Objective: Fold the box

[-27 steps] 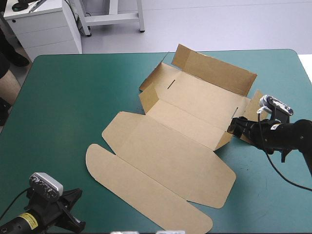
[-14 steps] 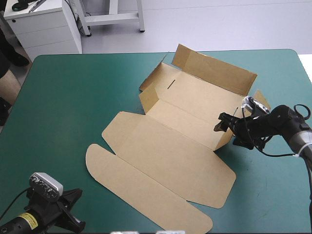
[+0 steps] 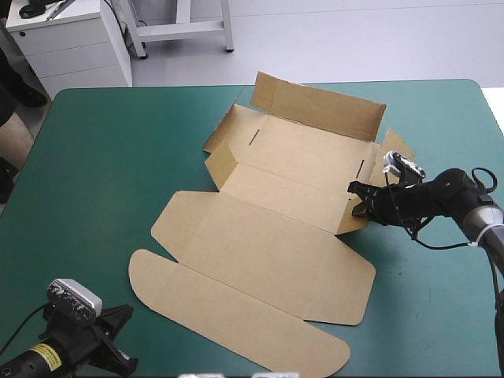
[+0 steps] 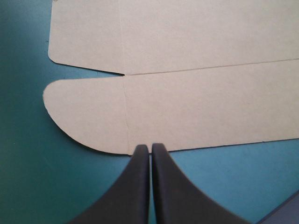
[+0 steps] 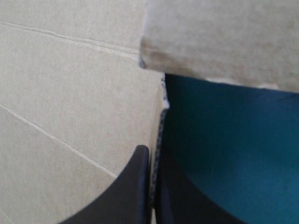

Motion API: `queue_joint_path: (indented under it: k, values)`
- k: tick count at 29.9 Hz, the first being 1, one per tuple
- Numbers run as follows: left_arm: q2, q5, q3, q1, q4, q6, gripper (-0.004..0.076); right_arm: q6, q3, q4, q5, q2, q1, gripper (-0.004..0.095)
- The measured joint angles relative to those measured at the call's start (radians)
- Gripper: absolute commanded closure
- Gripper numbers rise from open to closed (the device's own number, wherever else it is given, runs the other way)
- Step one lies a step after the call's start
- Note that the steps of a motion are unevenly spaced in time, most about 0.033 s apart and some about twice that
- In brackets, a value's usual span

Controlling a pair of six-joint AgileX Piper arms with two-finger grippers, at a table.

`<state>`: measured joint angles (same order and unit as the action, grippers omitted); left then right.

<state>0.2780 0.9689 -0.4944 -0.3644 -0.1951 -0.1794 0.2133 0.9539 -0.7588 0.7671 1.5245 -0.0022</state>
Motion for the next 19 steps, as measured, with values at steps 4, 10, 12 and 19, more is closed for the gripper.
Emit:
queue_joint_path:
  k: [4,10,12,19]
  values:
    - [0.000,0.000,0.000,0.000,0.000,0.000,0.0731,0.057,0.000,-0.001,-0.005,0.001,0.000,0.0923]
    - [0.000,-0.026,0.000,0.000,0.001,0.000,0.0731,0.265,0.044,-0.008,-0.003,0.002,0.000,0.0923]
    - [0.000,-0.032,-0.006,0.000,0.001,0.000,0.0731,0.326,0.083,-0.009,0.014,0.003,0.000,0.0923]
    - [0.000,-0.090,-0.082,0.000,0.004,0.000,0.0731,0.403,0.292,0.093,0.110,0.005,0.001,0.0923]
